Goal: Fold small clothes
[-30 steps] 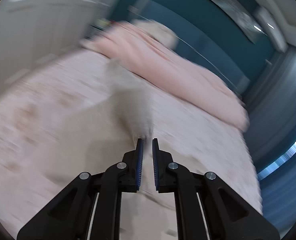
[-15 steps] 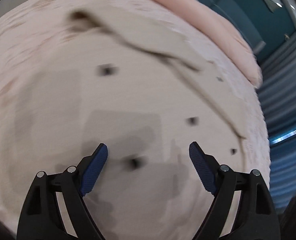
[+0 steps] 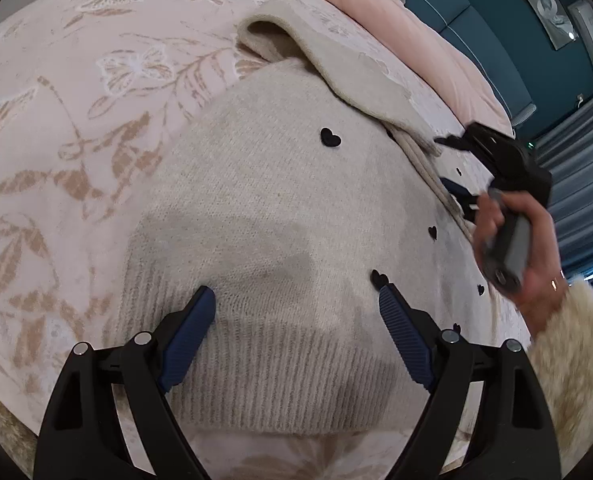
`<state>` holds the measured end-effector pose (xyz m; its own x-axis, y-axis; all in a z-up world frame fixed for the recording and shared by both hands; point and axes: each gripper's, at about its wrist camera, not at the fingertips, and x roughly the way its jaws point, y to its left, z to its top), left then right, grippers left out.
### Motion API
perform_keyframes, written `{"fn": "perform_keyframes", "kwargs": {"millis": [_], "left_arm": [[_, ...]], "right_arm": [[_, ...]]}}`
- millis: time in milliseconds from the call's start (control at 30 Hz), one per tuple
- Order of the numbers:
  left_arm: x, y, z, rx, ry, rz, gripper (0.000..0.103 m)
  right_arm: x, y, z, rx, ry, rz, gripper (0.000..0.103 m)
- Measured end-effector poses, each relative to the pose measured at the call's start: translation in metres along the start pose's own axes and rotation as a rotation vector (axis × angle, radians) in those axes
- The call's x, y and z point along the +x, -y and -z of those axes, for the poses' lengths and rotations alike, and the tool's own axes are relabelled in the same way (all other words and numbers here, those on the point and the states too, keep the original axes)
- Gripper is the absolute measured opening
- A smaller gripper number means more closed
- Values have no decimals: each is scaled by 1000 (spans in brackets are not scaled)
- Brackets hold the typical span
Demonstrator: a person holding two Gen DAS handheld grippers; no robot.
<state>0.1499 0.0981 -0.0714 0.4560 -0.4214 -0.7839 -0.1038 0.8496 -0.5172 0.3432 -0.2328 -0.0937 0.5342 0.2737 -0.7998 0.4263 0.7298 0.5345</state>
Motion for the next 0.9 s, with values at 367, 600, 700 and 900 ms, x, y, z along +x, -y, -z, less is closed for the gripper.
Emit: {"fn": "perform_keyframes", "kwargs": {"millis": [367, 600, 700, 900], "left_arm": [[-1, -2, -35, -164, -1, 148, 85], [71, 11, -164, -509, 30, 325, 85], [101, 2, -193, -596, 54, 222, 67], [117, 1, -207, -526, 57, 69, 27]], "right_arm": [[-93, -97, -39, -235, 168, -279, 6], [-126, -91, -61, -323, 187, -202, 6], [-136, -73, -69, -332, 194, -159, 6], [-189, 24, -73, -260, 331, -150, 5]]}}
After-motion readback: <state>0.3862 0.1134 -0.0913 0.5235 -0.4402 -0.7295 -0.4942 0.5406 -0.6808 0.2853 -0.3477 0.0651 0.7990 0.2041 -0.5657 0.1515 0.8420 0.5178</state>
